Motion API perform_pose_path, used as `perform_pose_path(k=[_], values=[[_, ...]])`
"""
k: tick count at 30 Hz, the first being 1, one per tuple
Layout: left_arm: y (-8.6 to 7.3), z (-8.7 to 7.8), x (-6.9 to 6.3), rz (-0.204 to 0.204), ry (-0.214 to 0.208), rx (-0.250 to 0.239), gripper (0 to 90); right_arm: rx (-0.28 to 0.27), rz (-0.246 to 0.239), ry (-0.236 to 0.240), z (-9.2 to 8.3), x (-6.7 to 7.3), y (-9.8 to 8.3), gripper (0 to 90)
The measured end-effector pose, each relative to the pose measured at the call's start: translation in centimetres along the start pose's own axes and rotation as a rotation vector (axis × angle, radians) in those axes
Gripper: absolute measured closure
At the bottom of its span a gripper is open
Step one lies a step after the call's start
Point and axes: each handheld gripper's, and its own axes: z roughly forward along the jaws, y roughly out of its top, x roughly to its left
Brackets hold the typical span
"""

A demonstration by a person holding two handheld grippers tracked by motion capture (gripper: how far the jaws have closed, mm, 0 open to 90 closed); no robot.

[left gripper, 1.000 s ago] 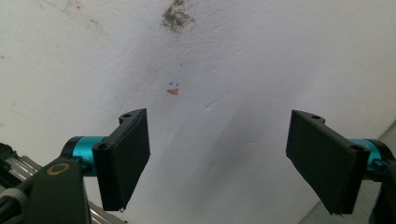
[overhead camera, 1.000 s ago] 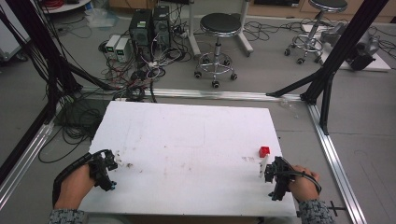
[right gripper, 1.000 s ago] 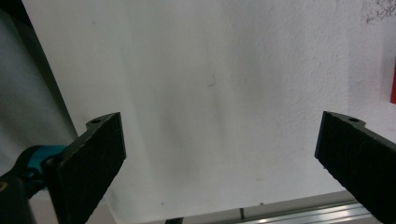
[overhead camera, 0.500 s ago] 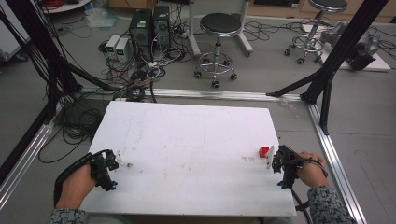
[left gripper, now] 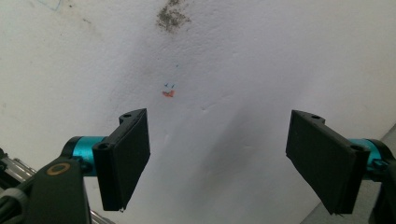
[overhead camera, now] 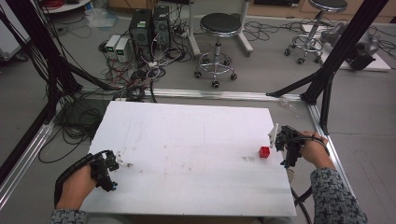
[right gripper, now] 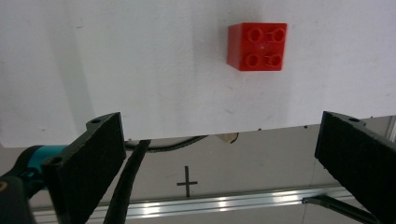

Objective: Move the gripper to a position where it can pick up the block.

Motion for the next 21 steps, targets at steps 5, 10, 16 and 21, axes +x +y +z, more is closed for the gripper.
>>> perform_pose_path(k=[5,10,16,21], values=[[0.1,0.0,0.0,-0.006,-0.003,0.004,22.0,0.003,0.006,0.014,1.0,-2.0,-0.1,1.0],[0.3,0.0,-0.2,-0.002,0.0,0.006,22.0,-0.007,0.011,0.028,2.0,-3.1,0.0,1.0],[0.4,0.2,-0.2,0.0,-0.002,0.005,22.0,-0.022,0.002,0.051,3.8,-4.0,0.5,1.0],[0.2,0.3,0.0,-0.013,-0.009,-0.007,22.1,-0.035,-0.004,0.07,5.5,-4.4,1.5,1.0]])
